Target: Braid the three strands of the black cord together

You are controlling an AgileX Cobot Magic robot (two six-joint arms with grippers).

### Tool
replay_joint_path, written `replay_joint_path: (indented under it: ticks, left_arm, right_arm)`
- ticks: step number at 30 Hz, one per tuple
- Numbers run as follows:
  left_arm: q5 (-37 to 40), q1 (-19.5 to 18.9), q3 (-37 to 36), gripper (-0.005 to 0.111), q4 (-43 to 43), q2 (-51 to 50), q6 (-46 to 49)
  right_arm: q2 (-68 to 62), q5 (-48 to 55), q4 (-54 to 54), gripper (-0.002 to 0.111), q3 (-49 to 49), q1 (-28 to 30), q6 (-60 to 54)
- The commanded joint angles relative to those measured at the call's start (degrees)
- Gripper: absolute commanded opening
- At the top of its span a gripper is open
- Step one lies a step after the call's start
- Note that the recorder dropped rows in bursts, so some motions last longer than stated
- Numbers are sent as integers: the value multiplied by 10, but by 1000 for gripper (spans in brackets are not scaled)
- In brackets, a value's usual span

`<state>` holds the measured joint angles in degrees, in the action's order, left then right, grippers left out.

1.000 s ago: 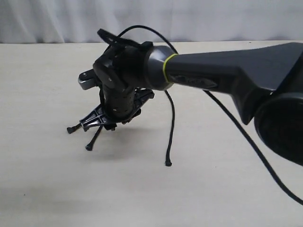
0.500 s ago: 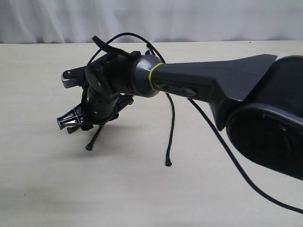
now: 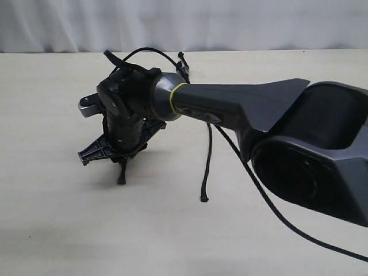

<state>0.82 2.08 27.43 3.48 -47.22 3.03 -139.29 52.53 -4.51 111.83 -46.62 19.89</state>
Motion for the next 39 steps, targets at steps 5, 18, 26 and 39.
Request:
replay_joint_path:
  ticks: [5, 18, 26, 39]
  left_arm:
    - [-1, -1, -4, 0, 5, 2, -5]
    - [0, -1, -4, 0, 5, 2, -5]
    - [1, -1, -4, 0, 5, 2, -5]
    - [1, -1, -4, 0, 5, 2, -5]
  right_arm:
    - [-4, 88, -8, 4, -6, 1, -33]
    - [76, 174, -104, 4, -10, 42, -96]
    - [77, 174, -69, 4, -85, 123, -127]
    - [122, 161, -68, 4, -97, 239, -135]
